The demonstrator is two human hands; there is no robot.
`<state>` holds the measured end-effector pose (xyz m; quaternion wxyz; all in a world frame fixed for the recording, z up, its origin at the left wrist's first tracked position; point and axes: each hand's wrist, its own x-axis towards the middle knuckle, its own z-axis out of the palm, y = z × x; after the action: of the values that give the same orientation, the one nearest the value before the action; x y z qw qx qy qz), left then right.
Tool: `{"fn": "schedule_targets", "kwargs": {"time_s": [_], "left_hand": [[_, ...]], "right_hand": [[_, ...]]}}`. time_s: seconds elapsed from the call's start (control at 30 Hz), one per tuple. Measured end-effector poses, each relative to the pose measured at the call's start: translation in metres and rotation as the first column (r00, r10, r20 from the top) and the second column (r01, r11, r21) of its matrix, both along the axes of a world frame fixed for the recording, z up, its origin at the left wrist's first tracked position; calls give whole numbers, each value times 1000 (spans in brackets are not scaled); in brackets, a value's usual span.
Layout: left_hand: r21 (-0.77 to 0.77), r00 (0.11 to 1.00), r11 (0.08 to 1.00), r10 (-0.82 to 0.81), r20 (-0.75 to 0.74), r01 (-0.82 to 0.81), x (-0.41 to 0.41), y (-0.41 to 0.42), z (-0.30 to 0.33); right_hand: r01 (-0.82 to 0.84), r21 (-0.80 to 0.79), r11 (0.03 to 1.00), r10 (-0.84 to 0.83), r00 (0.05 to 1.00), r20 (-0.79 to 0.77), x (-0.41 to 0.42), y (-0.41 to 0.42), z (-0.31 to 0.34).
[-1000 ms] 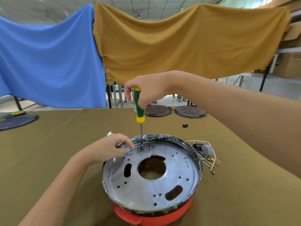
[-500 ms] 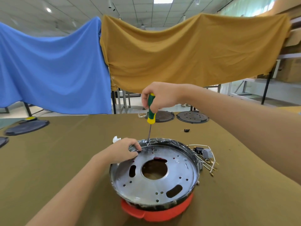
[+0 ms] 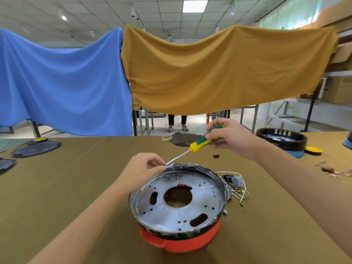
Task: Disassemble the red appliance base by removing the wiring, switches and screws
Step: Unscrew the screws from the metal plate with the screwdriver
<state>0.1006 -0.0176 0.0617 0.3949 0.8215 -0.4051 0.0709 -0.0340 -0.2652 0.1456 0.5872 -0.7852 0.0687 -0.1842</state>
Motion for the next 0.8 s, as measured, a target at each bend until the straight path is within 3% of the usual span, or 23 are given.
{"fn": "schedule_targets", "kwargs": {"time_s": [0.3, 0.53, 0.67, 0.8], "left_hand": [[-8, 998, 999, 35, 59, -34, -12, 6, -2], [76, 989, 997, -25, 148, 14, -14, 12, 1], [59, 955, 998, -52, 293, 36, -17, 13, 3], [59, 952, 997, -56, 301, 40, -16, 19, 5]], "right_hand": [[34, 252, 967, -48, 997, 52, -13, -10, -32], [23, 321, 947, -49, 996, 75, -21, -12, -46], [157, 321, 934, -176, 984, 32, -19, -7, -60], [44, 399, 916, -87, 992, 90, -21, -6, -67]]}}
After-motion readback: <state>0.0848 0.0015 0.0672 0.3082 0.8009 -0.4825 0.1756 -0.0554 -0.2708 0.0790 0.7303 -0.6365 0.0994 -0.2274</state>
